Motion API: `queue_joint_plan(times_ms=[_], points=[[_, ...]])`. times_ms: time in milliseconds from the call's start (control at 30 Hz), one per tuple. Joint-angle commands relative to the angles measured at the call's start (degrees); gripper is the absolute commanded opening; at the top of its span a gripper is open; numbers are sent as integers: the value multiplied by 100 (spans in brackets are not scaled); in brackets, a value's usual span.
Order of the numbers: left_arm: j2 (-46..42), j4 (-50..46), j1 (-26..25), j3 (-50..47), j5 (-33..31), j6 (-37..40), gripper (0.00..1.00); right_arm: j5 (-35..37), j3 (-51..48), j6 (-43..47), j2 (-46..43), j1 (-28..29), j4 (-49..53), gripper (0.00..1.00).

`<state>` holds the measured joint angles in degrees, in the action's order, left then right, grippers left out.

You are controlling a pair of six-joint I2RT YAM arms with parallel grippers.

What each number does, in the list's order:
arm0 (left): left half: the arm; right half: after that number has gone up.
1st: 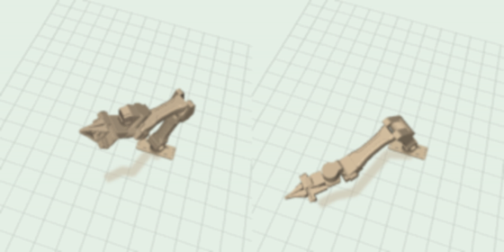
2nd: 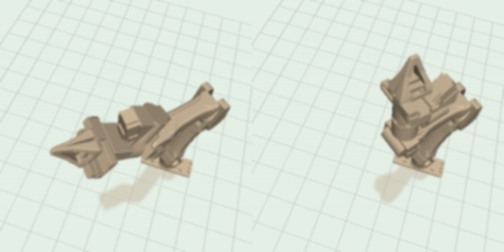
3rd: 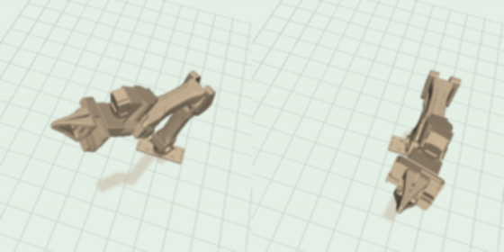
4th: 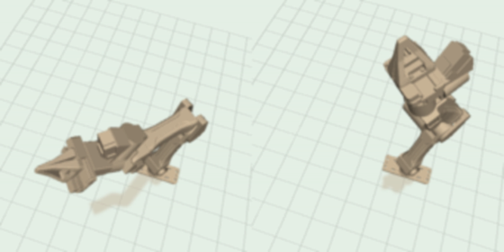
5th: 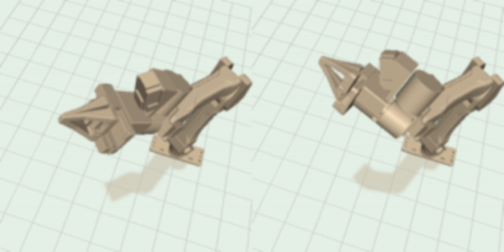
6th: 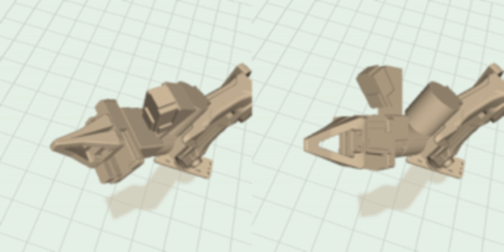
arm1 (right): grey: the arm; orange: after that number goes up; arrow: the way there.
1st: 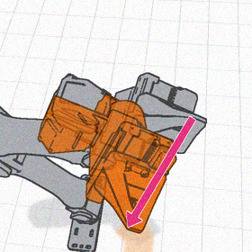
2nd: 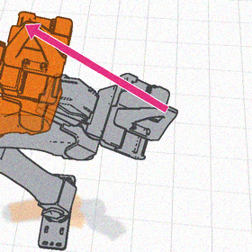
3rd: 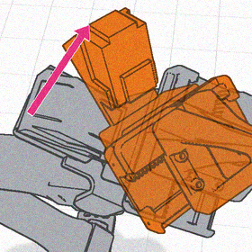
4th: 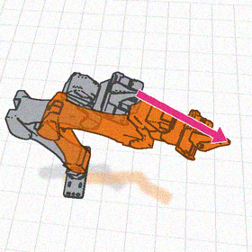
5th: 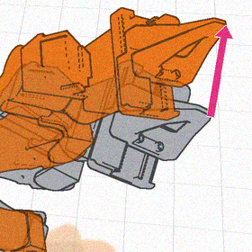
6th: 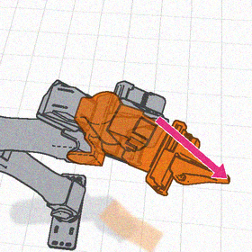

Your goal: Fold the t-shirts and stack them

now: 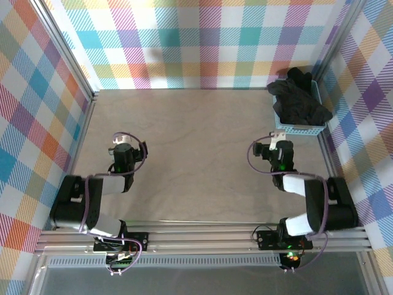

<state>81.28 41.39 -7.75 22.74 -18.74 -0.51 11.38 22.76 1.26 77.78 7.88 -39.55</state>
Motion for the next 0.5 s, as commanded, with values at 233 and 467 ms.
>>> queue_joint_plan(times_ms=[233, 467], points=[[-1589, -3530, -728, 2760, -2029, -2408, 100, 1083, 4496, -2140, -854, 436, 5508, 100], [297, -6640, -264, 5913, 1279, -3796, 100, 526, 6860, -3351, 1094, -515, 7109, 95]])
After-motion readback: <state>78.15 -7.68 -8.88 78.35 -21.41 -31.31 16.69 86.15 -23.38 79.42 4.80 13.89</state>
